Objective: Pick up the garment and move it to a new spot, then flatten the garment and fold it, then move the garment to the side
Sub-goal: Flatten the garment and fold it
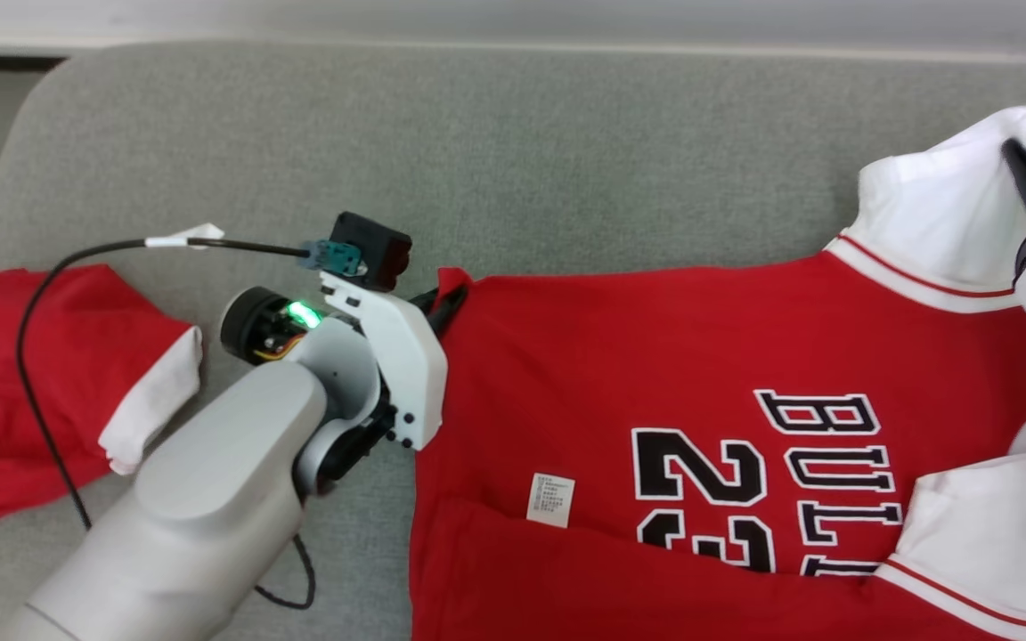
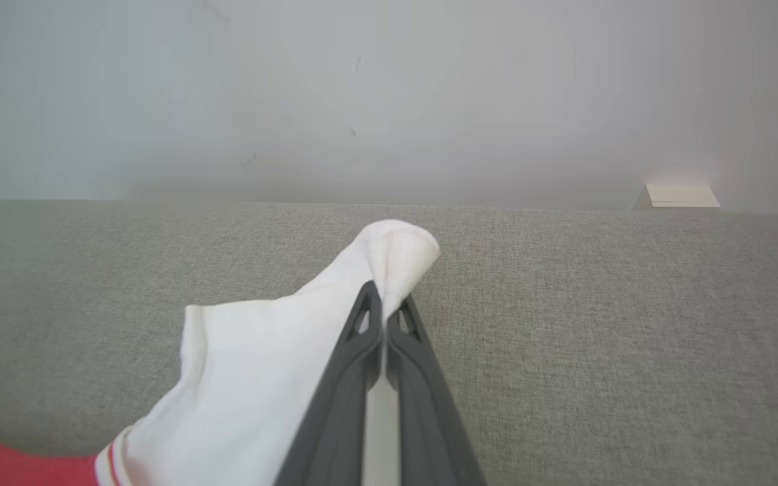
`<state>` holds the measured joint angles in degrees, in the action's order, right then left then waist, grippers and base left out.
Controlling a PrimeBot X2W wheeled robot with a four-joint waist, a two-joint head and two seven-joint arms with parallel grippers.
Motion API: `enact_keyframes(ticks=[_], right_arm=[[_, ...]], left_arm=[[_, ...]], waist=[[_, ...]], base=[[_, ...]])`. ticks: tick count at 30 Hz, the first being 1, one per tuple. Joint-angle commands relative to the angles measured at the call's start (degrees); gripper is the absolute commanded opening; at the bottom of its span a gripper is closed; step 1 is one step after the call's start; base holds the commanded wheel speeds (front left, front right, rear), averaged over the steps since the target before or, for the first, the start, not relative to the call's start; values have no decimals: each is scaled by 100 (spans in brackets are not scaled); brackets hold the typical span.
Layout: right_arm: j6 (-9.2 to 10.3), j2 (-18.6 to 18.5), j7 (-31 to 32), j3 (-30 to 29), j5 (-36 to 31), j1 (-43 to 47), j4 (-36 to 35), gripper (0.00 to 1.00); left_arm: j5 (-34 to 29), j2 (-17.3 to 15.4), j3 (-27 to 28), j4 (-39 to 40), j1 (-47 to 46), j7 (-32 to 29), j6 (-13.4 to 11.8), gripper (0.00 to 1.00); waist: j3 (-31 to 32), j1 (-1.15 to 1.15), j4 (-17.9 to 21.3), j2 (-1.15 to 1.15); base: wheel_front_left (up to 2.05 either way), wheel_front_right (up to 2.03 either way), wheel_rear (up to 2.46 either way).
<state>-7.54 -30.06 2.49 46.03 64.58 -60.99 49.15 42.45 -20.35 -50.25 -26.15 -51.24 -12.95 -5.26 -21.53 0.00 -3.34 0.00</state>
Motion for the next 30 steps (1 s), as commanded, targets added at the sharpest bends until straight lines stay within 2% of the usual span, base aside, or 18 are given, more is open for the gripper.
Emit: enact_keyframes(ticks=[1,9,17,21,30], right_arm=[[12,15,-56,51,101,135,-53,0],[12,-237,-92,514,554,687,-555,0],[12,-578,201,1048,881,1201,-1064,0],[12,-713,496,1301,1068,1444,-1291,0],[12,-1007,1092,1783,1316,1824,-1639,0]], left_arm=[[77,-119,41,-5,95,-72,44,0],[687,-410,30,-94,375,-768,515,0],[1372,-599,-61,-233,626,-1709,979,0],[1641,-664,-148,-174,753,-2154,1083,0],[1977,-643,-295,-181,1101,-2476,1173,0]], waist=[[254,0,146,0],[973,0,456,0],[1563,0,657,0],[1758,0,703,0],[1981,0,758,0]], base=[[0,0,0],[0,0,0],[0,0,0],[0,0,0],[0,0,0]])
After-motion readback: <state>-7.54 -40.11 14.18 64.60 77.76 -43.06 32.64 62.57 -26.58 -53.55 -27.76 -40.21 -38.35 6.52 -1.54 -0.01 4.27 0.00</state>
